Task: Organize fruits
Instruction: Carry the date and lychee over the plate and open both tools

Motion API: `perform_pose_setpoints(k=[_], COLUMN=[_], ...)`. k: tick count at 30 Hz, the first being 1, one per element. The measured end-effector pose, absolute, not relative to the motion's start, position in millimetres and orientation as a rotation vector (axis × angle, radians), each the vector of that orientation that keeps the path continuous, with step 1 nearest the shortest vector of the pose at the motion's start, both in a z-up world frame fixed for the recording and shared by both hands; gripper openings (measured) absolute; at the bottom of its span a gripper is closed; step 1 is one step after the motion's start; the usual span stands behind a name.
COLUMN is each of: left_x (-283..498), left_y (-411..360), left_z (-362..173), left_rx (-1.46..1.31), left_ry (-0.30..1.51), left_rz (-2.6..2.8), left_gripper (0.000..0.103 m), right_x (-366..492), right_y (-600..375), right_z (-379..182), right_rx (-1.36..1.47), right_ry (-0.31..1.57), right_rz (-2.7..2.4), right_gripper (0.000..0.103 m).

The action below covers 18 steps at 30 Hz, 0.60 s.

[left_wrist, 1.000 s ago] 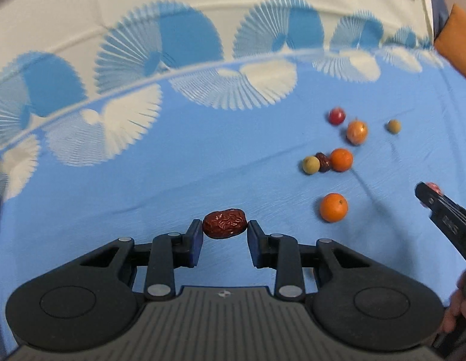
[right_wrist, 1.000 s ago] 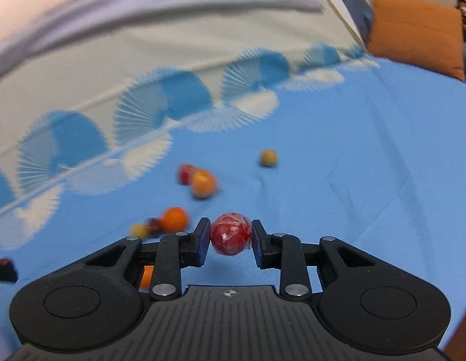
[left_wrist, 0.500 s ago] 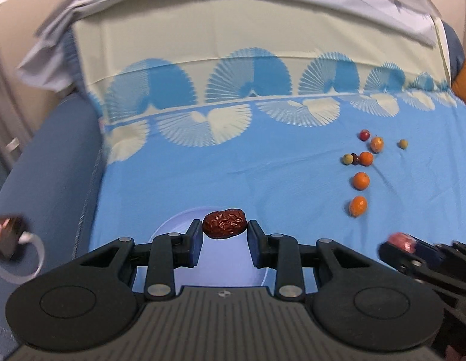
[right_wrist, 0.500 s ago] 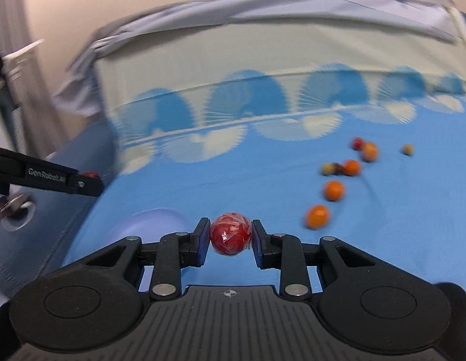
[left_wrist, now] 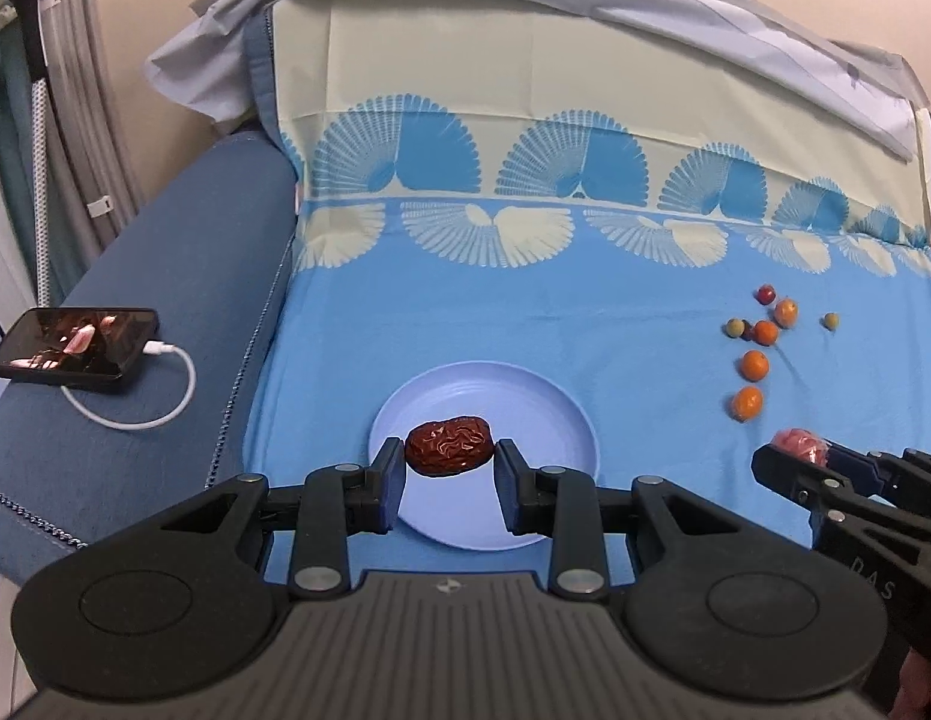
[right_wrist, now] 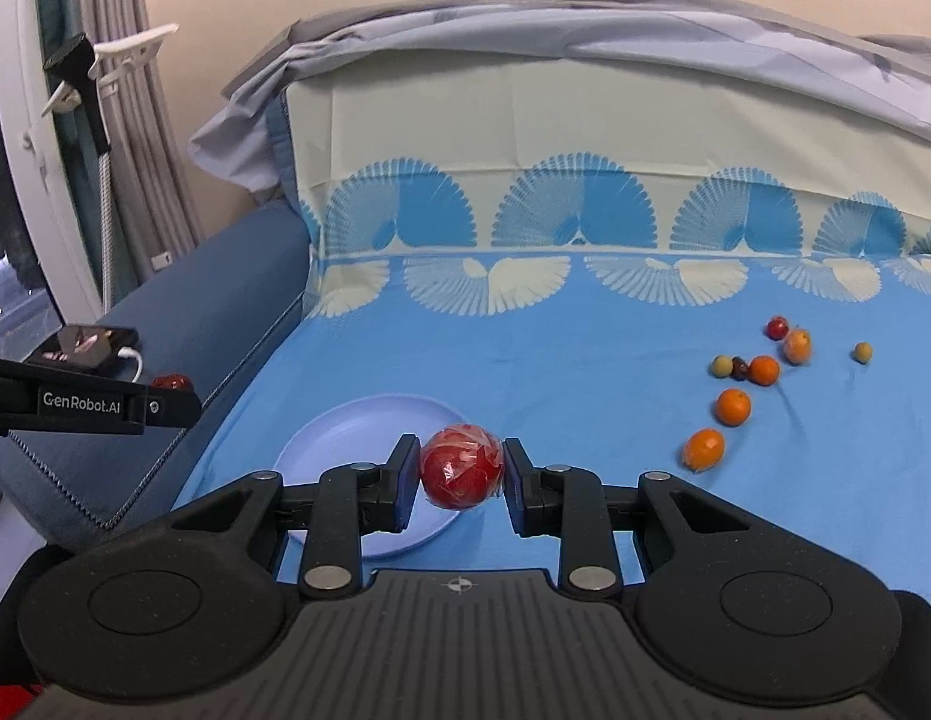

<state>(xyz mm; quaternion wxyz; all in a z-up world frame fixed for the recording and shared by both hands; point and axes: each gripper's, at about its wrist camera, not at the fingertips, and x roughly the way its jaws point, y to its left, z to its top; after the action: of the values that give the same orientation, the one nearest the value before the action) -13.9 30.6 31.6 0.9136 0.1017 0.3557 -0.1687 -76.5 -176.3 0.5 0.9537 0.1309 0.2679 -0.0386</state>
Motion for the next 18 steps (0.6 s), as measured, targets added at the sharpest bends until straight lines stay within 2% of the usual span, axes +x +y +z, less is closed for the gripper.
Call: perform_pose_setpoints(k=[10, 18], left_x=[-3, 19], left_y=[46, 47], left_z=[30, 10], left_rx=[0.184, 0.202], left_ry=[0.729, 0.778], left_rz=[-0.302, -0.286], left_gripper=[0.035, 0.035], right_x=[-62, -25], right_y=[-164, -146], right_z=[6, -7], right_rx=[0.249, 0.206], right_ry=[0.570, 0.616], right_rz=[-0.051, 0.007], right_gripper=[0.031, 0.031])
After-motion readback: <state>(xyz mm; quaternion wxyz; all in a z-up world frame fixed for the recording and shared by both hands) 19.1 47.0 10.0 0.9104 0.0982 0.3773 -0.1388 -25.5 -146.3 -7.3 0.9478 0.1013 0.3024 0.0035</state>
